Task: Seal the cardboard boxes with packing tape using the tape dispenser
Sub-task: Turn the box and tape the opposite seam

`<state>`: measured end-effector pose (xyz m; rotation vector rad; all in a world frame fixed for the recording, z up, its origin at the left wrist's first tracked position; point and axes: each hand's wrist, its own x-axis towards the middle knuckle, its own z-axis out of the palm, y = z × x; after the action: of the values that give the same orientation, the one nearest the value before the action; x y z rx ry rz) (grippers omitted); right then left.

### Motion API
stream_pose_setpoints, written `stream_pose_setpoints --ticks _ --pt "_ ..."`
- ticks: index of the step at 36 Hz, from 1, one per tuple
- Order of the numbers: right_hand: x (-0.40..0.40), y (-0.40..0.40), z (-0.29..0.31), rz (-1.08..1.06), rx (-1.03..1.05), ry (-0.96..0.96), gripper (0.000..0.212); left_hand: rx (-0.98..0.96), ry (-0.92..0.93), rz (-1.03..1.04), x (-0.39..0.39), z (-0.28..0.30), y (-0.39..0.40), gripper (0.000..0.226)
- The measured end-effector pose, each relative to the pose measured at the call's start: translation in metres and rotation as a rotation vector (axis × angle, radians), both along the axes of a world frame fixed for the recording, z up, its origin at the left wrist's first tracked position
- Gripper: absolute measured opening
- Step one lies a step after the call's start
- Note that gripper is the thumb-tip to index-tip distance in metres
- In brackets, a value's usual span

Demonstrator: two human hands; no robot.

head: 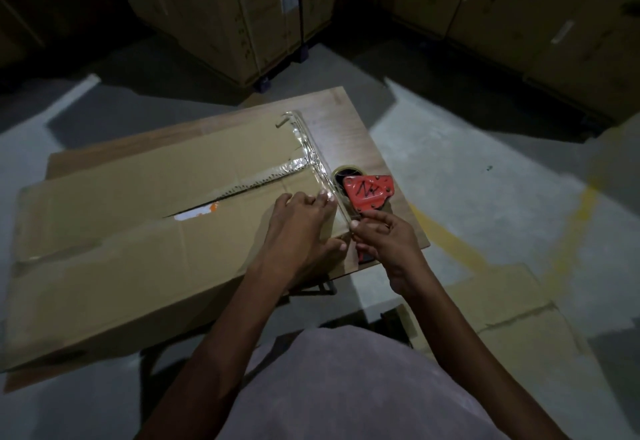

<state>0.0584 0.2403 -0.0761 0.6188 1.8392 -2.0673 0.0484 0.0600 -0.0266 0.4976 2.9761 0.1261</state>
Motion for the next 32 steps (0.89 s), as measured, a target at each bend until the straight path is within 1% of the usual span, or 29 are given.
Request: stream_pose_setpoints --ticks 3,6,10,11,12,14,16,18,20,22,25,26,29,32 --pt "-0.001 -0.004 0.000 -0.036 -0.016 -0.001 0.042 0.056 0.026 -0.008 0.000 -0.003 -0.003 0.081" --pt "-0.001 -0.007 0.004 -0.080 -0.026 0.038 0.041 0.107 0.060 -0.029 -0.001 -0.006 -0.006 0.080" --pt "0.001 -0.012 0.008 -0.139 -0.014 0.075 0.039 0.207 0.017 -0.010 -0.005 -0.007 -0.014 0.086" --pt "0.002 -0.013 0.009 -0.168 -0.015 0.083 0.039 0.240 0.010 -0.006 -0.008 -0.006 -0.016 0.084" --pt "0.002 -0.013 0.009 -0.205 -0.008 0.094 0.040 0.291 0.026 -0.002 -0.011 -0.006 -0.018 0.077" --pt "0.002 -0.013 0.011 -0.298 0.048 0.136 0.038 0.481 0.085 0.056 -0.021 -0.007 -0.022 0.057" --pt "-0.001 -0.011 0.016 -0.367 0.129 0.202 0.034 0.678 0.113 0.164 -0.030 -0.012 -0.023 0.055" --pt "-0.005 -0.012 0.023 -0.362 0.248 0.271 0.030 0.746 0.193 0.242 -0.038 -0.020 -0.023 0.053" --pt "-0.008 -0.014 0.027 -0.295 0.353 0.349 0.028 0.701 0.321 0.299 -0.042 -0.028 -0.020 0.039" --pt "-0.010 -0.020 0.031 -0.201 0.397 0.427 0.030 0.642 0.424 0.370 -0.043 -0.034 -0.018 0.027" --pt "-0.013 -0.029 0.031 -0.020 0.476 0.471 0.031 0.582 0.504 0.406 -0.044 -0.038 -0.020 0.022" --pt "-0.013 -0.031 0.030 0.044 0.507 0.467 0.035 0.563 0.496 0.416 -0.045 -0.039 -0.020 0.024" --pt "-0.009 -0.039 0.029 0.211 0.542 0.430 0.058 0.465 0.410 0.441 -0.049 -0.043 -0.020 0.038" --pt "-0.002 -0.044 0.023 0.334 0.581 0.458 0.069 0.345 0.325 0.434 -0.050 -0.048 -0.018 0.044"
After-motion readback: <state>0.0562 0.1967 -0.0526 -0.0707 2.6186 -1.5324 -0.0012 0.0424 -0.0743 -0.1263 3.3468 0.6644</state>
